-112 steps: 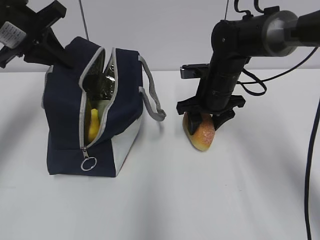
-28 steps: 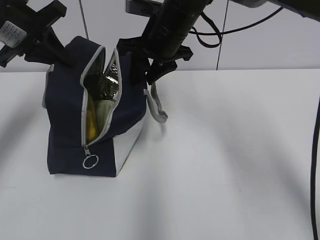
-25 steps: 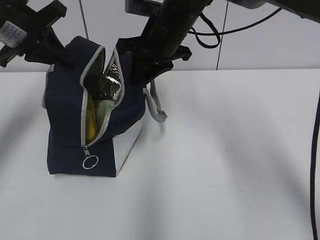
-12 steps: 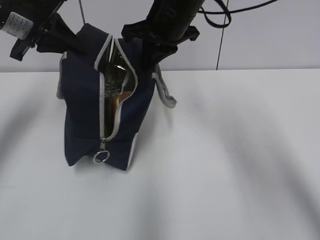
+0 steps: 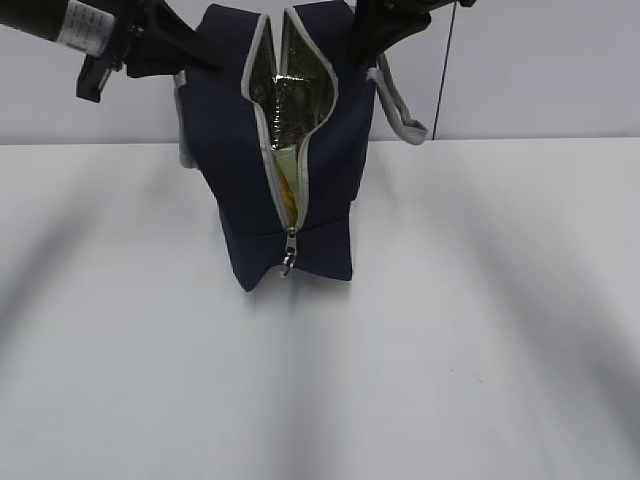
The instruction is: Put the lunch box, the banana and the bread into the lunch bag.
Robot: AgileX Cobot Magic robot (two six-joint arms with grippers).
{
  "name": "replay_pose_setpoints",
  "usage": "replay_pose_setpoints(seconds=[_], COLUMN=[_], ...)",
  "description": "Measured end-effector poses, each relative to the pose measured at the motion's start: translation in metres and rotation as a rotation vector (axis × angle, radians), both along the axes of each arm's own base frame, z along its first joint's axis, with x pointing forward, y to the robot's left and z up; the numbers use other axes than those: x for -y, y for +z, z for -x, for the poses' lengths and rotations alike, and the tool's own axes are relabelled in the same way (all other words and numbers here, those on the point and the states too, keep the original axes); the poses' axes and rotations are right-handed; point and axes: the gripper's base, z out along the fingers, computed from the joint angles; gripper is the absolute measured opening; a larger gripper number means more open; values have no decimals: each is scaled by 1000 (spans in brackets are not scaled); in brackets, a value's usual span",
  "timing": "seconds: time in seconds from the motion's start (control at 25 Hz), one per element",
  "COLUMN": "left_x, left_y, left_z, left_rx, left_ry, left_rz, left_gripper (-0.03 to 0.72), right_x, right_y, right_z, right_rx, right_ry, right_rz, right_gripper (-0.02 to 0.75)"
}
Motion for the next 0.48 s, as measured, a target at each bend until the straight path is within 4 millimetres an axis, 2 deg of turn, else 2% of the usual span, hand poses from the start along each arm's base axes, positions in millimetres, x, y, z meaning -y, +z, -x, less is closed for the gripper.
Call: replay_pose_setpoints(seconds=[0.16, 0.48], left_x=[11, 16], left_y=[-11, -36], left_z=[-6, -21], left_rx=[-17, -77], left_ry=[-2, 20], left_rz=[14, 66], left_gripper=[-3, -3], right_x=[5, 6], right_y=[-2, -34], right_z=[-1, 2], right_rx=[-22, -129], right_ry=[-17, -20], right_rz=[-21, 13], right_gripper=[-8, -11])
